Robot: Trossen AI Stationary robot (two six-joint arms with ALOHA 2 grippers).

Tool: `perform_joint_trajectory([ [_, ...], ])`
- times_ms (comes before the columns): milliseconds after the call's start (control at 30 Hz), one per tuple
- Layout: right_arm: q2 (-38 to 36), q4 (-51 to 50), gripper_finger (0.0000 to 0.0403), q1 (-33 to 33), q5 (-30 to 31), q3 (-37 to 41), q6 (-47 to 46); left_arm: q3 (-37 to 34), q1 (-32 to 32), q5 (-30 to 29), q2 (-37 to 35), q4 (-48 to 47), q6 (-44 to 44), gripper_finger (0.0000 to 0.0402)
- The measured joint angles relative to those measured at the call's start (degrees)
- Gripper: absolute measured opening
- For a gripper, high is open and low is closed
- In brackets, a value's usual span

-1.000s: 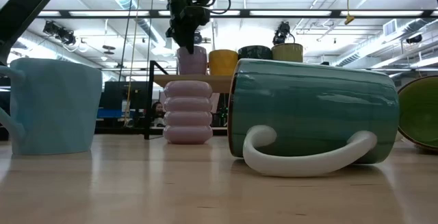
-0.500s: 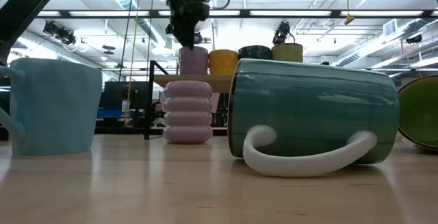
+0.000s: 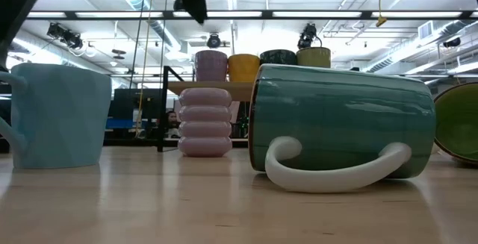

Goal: Place coffee mugs
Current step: Put the light blue mug on the shelf

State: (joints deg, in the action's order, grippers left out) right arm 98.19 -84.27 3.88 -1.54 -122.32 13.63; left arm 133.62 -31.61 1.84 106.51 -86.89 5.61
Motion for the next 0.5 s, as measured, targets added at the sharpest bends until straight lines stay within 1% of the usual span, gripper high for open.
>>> perform_joint_trajectory([
  [100,0.0,1.2,0.0130,-0.7,0.0,0.0,0.0,0.0,1.8,2.4,-3.8,0.0,0.6,0.0137],
  [200,0.0,2.6,0.0130,-1.7,0.0,0.0,0.0,0.0,4.8,2.9,-7.5,-0.5,1.1,0.0137],
  [267,0.0,2.6,0.0130,-2.3,0.0,0.0,0.0,0.1,7.3,2.9,-9.2,-1.9,0.7,0.0137],
  [400,0.0,2.6,0.0130,-3.5,0.0,0.0,-2.2,-0.1,13.0,2.8,-11.5,-3.0,-3.6,0.0137],
  [500,0.0,2.2,0.0129,-4.6,0.0,0.0,-3.9,-3.4,17.6,1.2,-13.9,-2.9,-5.5,0.0137],
])
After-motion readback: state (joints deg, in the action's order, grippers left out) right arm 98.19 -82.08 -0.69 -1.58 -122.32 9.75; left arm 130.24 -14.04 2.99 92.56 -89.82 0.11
